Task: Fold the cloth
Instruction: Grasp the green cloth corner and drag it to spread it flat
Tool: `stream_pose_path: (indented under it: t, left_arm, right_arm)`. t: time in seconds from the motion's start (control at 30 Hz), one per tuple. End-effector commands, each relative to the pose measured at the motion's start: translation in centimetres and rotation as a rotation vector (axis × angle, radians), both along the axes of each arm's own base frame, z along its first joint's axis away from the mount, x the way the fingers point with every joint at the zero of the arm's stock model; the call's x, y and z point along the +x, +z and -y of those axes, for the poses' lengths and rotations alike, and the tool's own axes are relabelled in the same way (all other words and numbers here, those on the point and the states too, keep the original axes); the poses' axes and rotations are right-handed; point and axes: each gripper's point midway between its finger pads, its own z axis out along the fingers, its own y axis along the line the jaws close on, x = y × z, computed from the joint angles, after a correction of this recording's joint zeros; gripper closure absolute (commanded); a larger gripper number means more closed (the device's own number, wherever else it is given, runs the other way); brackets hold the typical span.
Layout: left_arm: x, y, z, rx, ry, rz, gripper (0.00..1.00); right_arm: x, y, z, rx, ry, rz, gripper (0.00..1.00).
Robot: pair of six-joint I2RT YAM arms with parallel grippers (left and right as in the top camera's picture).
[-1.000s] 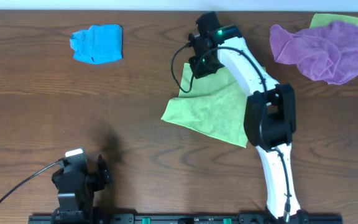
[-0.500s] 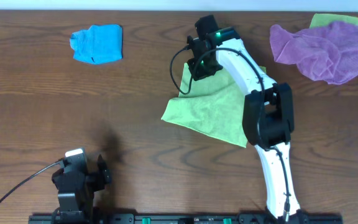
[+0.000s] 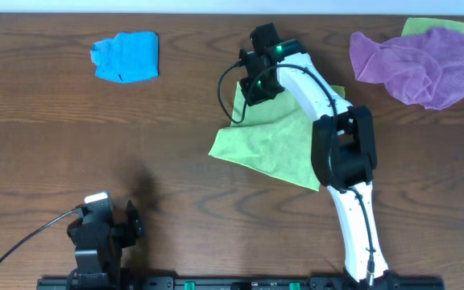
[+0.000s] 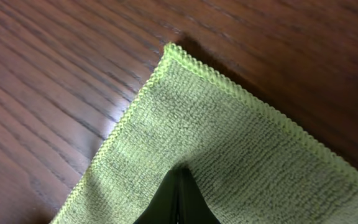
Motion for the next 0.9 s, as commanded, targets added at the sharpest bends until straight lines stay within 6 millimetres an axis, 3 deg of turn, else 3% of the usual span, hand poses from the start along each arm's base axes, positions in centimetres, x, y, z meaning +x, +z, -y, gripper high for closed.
stream_pose_path:
  t: [0.0,0.27,0.4,0.6,0.87]
  left_arm:
    - [-0.8,-2.1,0.0,0.002,-0.005,-0.070,0.05]
    - [-0.8,-2.1,0.0,0.002,-0.005,-0.070,0.05]
    - [-0.8,-2.1,0.0,0.002,-0.005,-0.070,0.05]
    - [-0.8,-2.1,0.0,0.002,-0.005,-0.070,0.05]
    - [-0.8,-2.1,0.0,0.002,-0.005,-0.070,0.05]
  right_arm:
    - [-2.4,-2.7,-2.8,0.024,0.067,-0.075,0.99]
    - [-5.5,-3.6,-8.0,0.017,0.211,-0.064,0.99]
    - [-6.0,-3.7,-9.2,-0.011,0.239,-0.038,0.99]
    - [-5.1,-3.7,-8.7,-0.024,0.214,-0.017,0.99]
    - [-2.1,-3.8,-5.4,-0.074,0.105,0.028,0.99]
